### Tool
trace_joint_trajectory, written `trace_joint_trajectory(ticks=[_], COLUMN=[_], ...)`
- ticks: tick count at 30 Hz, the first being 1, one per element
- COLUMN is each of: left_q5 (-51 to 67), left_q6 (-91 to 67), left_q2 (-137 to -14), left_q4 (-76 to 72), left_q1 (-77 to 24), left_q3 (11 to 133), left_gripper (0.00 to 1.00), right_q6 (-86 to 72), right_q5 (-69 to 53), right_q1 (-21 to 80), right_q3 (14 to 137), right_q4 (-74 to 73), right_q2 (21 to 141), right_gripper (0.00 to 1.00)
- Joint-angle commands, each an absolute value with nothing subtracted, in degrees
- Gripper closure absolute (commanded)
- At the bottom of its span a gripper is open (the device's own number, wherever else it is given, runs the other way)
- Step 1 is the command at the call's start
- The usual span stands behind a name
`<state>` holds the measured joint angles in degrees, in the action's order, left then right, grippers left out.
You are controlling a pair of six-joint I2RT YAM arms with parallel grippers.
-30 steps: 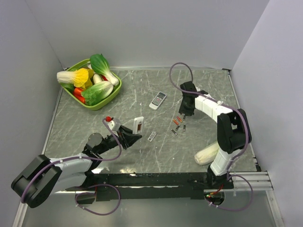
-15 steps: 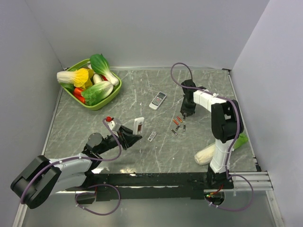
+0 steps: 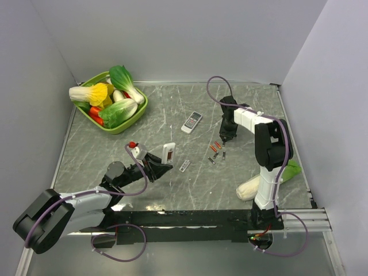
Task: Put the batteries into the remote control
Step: Pick up the battery from the center of the board.
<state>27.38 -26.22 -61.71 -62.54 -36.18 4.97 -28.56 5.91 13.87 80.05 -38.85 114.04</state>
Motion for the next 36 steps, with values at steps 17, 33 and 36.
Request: trace_joint_trajectory(ticks=[17,33,36], left_q5=[25.3,17.8,15.6], left_q6=[-30.8,-42.0,-43.7], left_q2=[-62.0,-63.9,-62.8], left_q4=[-72.3,-72.0,-70.8], left_q1=[-36.0,-36.3,-37.2], left_q3=[4.3,6.2,6.3], left_gripper=[0.99,0.99,0.99], right_q6=[-20.7,-9.0,-8.5], right_q5=[10.1,11.6,10.6], right_q1=[18.3,43.2,46.4], right_q3=[68.8,41.7,39.4], right_q4=[-27.6,18.1,23.3], right_q2=[94.9,54.7,52.4], right_gripper=[1.0,1.0,1.0])
